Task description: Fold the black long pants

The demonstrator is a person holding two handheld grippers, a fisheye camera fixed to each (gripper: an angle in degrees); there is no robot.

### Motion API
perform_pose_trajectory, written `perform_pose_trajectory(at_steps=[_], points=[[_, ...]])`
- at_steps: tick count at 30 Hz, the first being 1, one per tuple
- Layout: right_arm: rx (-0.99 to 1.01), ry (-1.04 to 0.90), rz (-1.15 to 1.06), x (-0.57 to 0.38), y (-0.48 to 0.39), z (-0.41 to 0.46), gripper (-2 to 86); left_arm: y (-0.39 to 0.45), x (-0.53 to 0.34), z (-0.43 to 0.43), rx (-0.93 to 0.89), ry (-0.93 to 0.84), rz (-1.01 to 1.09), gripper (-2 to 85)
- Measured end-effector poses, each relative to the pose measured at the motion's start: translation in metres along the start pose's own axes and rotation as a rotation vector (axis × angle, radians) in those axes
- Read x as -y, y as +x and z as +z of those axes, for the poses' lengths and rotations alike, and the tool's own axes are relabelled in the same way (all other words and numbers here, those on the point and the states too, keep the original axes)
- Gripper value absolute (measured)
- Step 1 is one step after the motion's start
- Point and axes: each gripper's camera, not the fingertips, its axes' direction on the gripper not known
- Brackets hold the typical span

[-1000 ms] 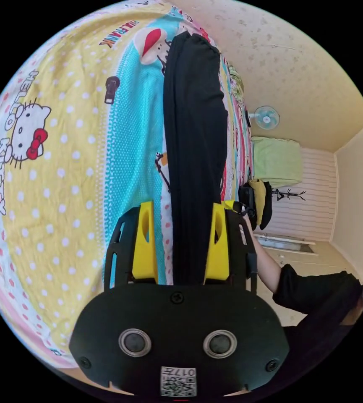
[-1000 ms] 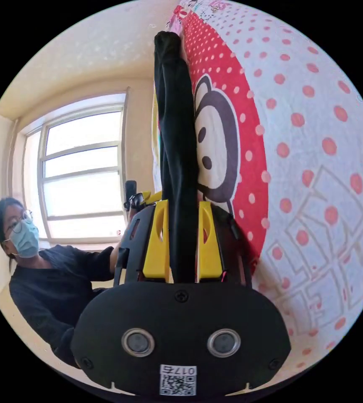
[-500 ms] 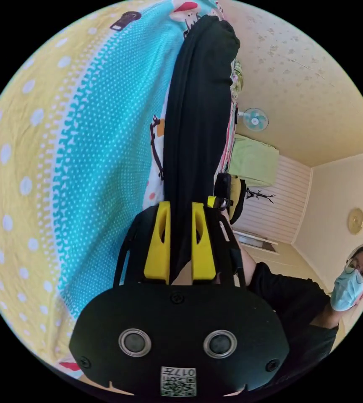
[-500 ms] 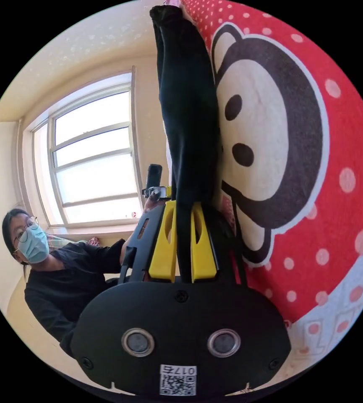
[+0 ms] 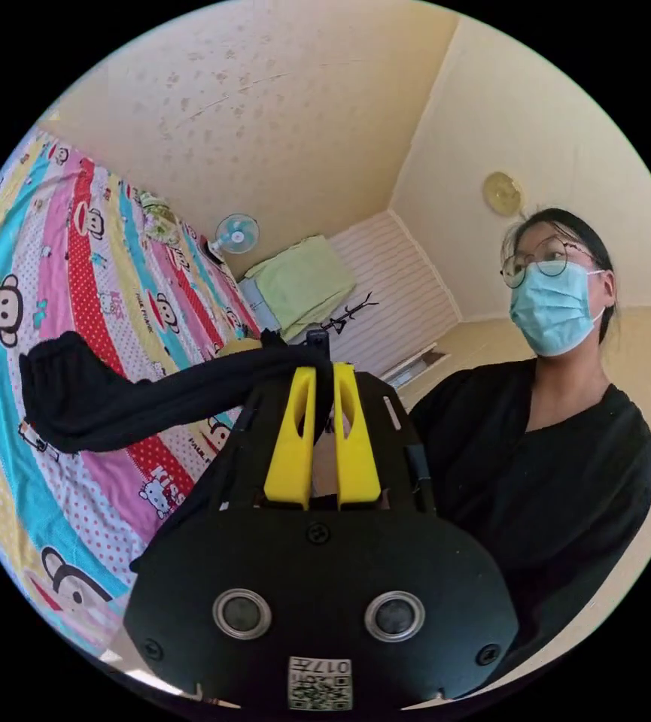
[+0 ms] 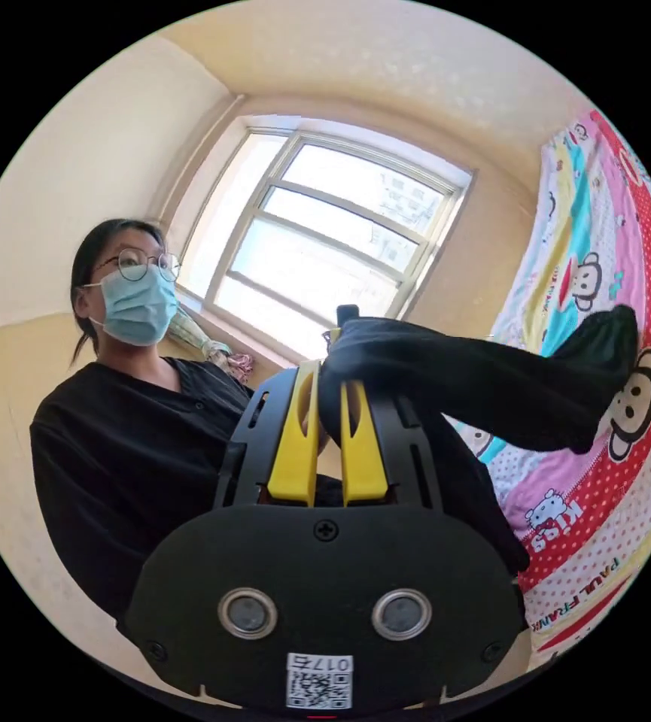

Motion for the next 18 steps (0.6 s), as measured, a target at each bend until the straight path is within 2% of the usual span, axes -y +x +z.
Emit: perform_pose_trajectory(at_steps=[3, 8, 11, 16, 18], points=[[-0.019, -0.032, -0.138, 0.037, -0.069, -0.009, -0.2, 0.058, 0.043, 0.016, 0.046, 0.011, 0.113, 4.4], [-0.109, -0.047, -0.193, 0.108, -0.103, -0.035, -0.1, 0.064, 0.101, 0.039, 0.173, 0.079, 0.060, 4.3], [-0.213, -0.098, -0.097, 0.142, -0.065, -0.051, 0.1, 0.008, 0.125, 0.057, 0.242, 0.052, -0.083, 4.2], [-0.235, -0.065, 0.124, 0.154, 0.059, -0.078, 0.2, -0.124, 0.135, 0.083, 0.238, 0.007, -0.325, 4.2], [-0.302, -0.062, 0.176, 0.150, 0.109, -0.082, 0.2, -0.176, 0.132, 0.097, 0.312, -0.025, -0.377, 4.4]])
